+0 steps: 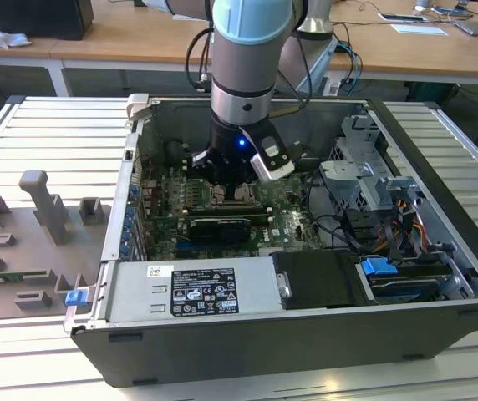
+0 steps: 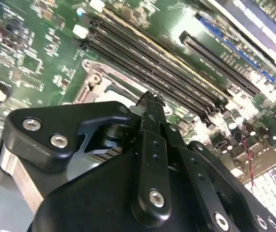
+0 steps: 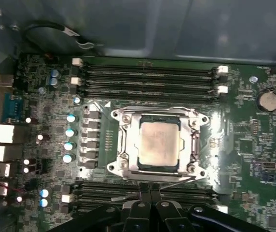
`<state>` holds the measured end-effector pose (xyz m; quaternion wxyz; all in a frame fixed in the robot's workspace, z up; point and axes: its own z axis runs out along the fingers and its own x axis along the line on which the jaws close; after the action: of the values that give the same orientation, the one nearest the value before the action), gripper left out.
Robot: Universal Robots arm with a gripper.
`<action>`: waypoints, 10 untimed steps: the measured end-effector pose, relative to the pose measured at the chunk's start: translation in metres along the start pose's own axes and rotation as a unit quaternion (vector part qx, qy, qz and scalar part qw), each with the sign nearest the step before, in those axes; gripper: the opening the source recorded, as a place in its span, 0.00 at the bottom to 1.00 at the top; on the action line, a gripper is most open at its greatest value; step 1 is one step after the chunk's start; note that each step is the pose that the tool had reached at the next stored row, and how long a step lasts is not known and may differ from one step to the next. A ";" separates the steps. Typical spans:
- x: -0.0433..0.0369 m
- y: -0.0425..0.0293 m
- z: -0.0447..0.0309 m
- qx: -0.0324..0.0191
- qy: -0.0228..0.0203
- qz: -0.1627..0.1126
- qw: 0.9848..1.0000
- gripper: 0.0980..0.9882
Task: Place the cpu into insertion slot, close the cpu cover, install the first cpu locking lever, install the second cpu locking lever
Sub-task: 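Install the second cpu locking lever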
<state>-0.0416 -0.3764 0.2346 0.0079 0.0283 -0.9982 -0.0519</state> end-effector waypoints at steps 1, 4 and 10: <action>0.0038 -0.0001 0.0013 -0.003 0.000 0.000 1.000 0.01; 0.0072 -0.0005 0.0075 -0.005 0.000 -0.001 1.000 0.01; 0.0116 -0.0040 0.0148 -0.017 -0.001 -0.002 1.000 0.01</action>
<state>-0.0532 -0.3795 0.2196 0.0073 0.0304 -0.9972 -0.0685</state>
